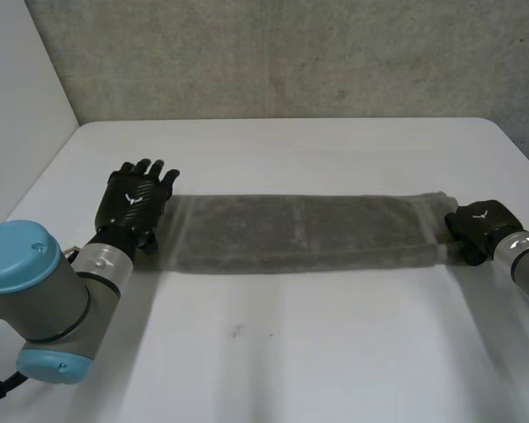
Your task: Fold the towel.
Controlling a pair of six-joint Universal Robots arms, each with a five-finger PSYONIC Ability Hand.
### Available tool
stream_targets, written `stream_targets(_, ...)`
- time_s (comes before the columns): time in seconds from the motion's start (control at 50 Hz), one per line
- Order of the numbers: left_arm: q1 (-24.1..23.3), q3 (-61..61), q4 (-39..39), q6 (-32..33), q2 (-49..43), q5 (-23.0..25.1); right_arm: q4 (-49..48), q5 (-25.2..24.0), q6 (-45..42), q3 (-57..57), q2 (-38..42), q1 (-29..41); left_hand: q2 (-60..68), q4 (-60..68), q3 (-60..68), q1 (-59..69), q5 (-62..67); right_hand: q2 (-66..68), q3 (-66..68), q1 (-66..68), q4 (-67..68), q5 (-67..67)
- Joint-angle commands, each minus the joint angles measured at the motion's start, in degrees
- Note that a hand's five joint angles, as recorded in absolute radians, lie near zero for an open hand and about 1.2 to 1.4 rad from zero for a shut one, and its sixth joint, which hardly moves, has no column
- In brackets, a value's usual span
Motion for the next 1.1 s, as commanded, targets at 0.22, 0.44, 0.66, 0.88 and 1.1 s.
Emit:
stream_targets(0.22, -0.1, -0.2, -0.2, 0.0, 0.3, -0.1, -1.2, 13.9, -10.9, -2.6, -8.4, -6.8, 0.5, 0.4, 0.5, 0.0, -1.6, 12.6, 12.3, 25.8, 11.8, 14.5)
stream_targets(0.44, 0.2, -0.3, -0.1, -0.1, 0.6, -0.5, -11.3, 6.8, -11.1, -2.4, -11.8, 14.3, 0.5, 0.4, 0.5, 0.0, -1.6, 12.6, 12.3, 25.8, 11.8, 14.5)
stream_targets(0.66, 0.5, -0.5, 0.0, -0.1, 2.0, -0.6, -18.3, -10.4, -13.9, -7.7, -1.0, 36.8, 0.5, 0.4, 0.5, 0.0, -1.6, 12.6, 12.3, 25.8, 11.8, 14.5)
stream_targets(0.88, 0.2, -0.6, -0.1, -0.1, 2.1, -0.6, -17.5, -11.9, -21.7, -8.8, 8.4, 43.1, 0.5, 0.4, 0.5, 0.0, -1.6, -28.8, -29.1, -15.6, -29.6, -26.9)
stream_targets(1.1, -1.3, -0.7, -0.1, -0.2, 2.4, -0.5, -17.4, -2.5, -7.8, -0.9, -4.2, 40.1, 0.5, 0.4, 0.5, 0.0, -1.6, -57.4, -57.7, -44.2, -58.2, -55.5)
